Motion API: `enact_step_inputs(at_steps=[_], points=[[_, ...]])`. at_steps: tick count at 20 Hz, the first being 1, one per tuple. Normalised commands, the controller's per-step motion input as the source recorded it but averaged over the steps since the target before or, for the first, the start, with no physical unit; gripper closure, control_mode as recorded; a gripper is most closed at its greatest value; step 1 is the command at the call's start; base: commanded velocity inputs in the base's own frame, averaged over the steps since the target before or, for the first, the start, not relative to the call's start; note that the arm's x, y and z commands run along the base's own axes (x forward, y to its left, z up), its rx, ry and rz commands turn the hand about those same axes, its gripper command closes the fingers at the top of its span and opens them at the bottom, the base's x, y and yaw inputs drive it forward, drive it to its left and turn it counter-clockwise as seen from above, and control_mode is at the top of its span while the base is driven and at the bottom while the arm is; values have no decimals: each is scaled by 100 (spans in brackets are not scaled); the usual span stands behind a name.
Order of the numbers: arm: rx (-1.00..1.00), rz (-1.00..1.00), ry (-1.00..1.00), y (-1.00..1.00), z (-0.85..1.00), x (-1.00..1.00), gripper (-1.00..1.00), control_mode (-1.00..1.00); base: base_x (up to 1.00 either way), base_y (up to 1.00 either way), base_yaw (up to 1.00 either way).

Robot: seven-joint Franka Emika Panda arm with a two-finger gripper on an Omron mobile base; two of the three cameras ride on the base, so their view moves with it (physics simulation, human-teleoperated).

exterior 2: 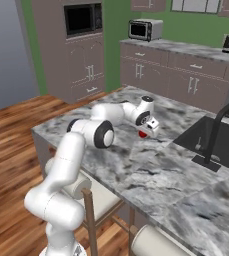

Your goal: Place the liquor on the top shelf of the fridge to keep it out of children's reach, and place the orange and apple on lower shelves for easy access.

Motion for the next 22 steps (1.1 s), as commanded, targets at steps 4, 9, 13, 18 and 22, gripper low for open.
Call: enact_step_inputs(at_steps=[4, 9, 13, 18, 22], points=[[0, 0, 0, -5, -15, 24, -100, -100, 0, 0, 0], [0, 0, 0, 0, -18, 4, 100, -100, 0, 0, 0], [0, 0, 0, 0, -22, 0, 100, -100, 0, 0, 0], [0, 0, 0, 0, -33, -5, 100, -100, 0, 0, 0], [0, 0, 0, 0, -34, -9, 100, -100, 0, 0, 0]])
